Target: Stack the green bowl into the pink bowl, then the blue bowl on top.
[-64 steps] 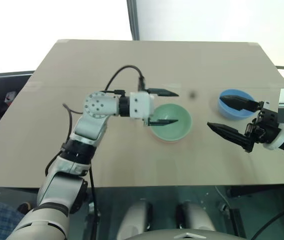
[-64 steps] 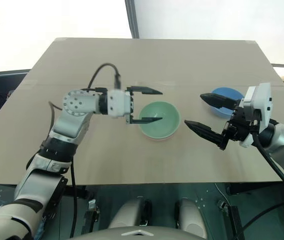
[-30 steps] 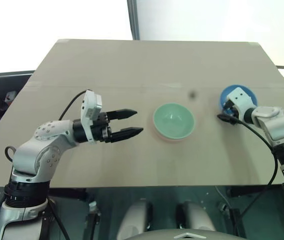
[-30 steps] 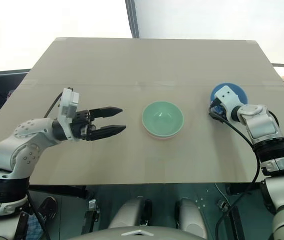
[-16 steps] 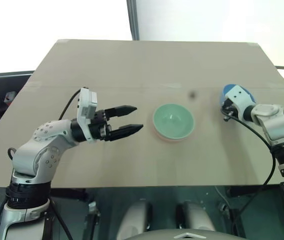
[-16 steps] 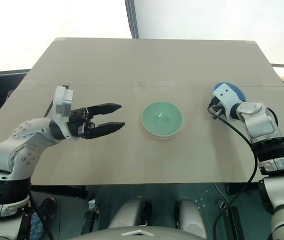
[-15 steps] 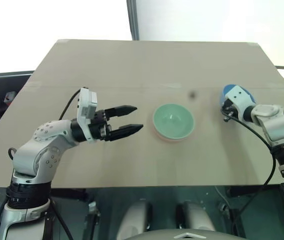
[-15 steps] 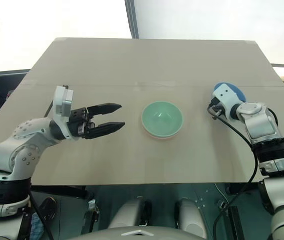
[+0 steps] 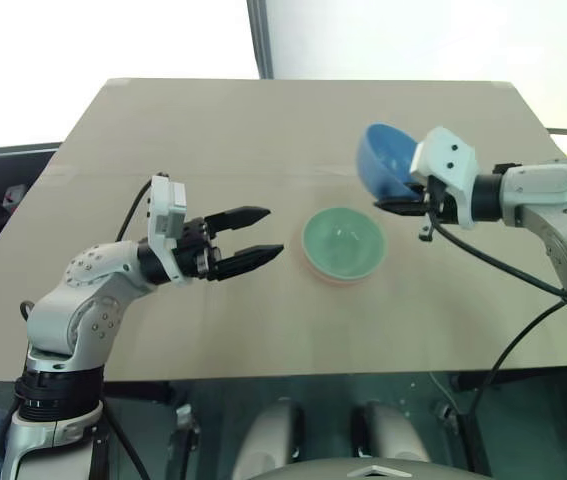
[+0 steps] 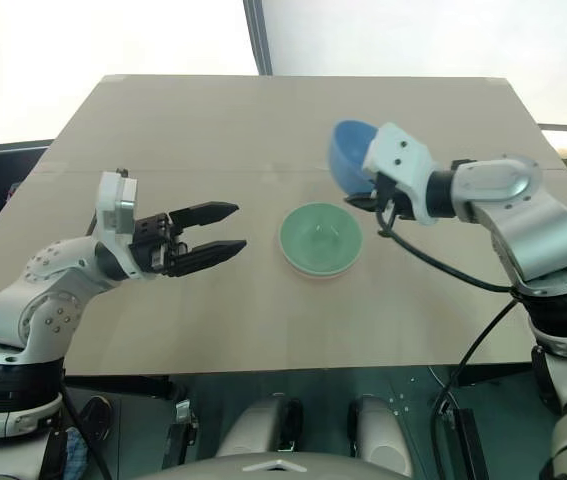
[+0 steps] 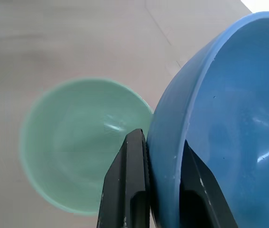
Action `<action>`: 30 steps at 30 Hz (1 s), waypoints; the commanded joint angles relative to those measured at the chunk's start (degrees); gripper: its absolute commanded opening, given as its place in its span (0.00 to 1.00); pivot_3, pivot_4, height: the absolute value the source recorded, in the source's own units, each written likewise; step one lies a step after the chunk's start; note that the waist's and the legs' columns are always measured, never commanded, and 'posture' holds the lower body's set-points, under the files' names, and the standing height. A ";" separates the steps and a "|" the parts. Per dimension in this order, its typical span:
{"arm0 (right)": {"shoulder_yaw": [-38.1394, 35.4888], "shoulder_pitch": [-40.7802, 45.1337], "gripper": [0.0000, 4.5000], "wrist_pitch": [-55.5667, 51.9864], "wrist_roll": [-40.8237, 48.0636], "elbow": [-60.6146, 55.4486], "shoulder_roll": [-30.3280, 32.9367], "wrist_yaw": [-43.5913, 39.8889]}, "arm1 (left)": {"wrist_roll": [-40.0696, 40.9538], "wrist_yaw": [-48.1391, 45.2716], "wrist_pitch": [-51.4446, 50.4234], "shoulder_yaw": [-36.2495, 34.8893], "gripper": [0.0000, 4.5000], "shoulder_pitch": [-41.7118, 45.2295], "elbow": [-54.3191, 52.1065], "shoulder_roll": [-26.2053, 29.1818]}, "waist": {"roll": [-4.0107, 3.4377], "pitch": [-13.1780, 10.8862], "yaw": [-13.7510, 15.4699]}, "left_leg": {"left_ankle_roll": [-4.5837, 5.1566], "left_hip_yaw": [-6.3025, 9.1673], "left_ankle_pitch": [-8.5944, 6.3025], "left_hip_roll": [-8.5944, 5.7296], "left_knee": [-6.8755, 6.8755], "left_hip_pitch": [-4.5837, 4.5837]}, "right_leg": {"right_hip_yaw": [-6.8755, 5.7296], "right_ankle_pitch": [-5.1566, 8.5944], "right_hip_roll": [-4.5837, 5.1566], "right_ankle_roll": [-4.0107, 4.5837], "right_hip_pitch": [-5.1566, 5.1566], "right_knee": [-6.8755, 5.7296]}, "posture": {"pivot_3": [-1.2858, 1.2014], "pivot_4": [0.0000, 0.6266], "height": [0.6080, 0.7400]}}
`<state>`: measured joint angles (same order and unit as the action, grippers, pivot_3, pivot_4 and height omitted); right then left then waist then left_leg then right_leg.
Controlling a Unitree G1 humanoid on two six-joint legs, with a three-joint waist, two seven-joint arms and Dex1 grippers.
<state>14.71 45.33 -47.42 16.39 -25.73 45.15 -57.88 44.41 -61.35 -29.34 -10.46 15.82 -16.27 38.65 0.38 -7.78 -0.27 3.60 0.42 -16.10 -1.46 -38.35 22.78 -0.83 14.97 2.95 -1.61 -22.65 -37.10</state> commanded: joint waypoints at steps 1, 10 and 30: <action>5.11 0.56 0.01 -0.56 -1.47 -5.43 -0.19 -0.04 | 0.20 -0.84 1.43 -0.08 0.82 0.64 -0.43 -0.37 | 0.00 0.00 -0.02 | 0.00 0.00 0.00 0.00 0.00 0.00 | 0.00 0.00 0.00 0.00 0.00 0.01 | 0.52 0.24 1.00; 9.40 0.39 0.18 1.65 -4.17 -5.70 -0.91 0.59 | -0.30 -1.11 1.51 0.08 0.82 0.70 -0.10 -0.88 | 0.00 0.00 -0.12 | -0.01 0.00 0.01 -0.01 0.02 0.02 | 0.00 0.00 0.01 0.00 -0.01 0.02 | 0.52 0.24 1.00; -16.51 -13.81 0.99 -7.69 11.16 -8.33 0.21 1.85 | -2.68 -0.14 3.14 -1.13 0.82 -1.36 0.26 0.25 | 0.00 0.00 0.32 | 0.03 0.01 -0.02 -0.02 0.08 0.05 | -0.02 0.00 0.04 0.00 0.07 0.14 | 0.52 0.24 1.00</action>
<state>3.52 32.64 -55.19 25.25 -32.67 44.93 -56.49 42.66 -62.03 -27.89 -10.30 15.02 -15.03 38.20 0.39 -7.78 0.05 3.63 0.43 -16.12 -1.47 -38.26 22.83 -0.85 14.97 2.98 -1.61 -22.59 -36.96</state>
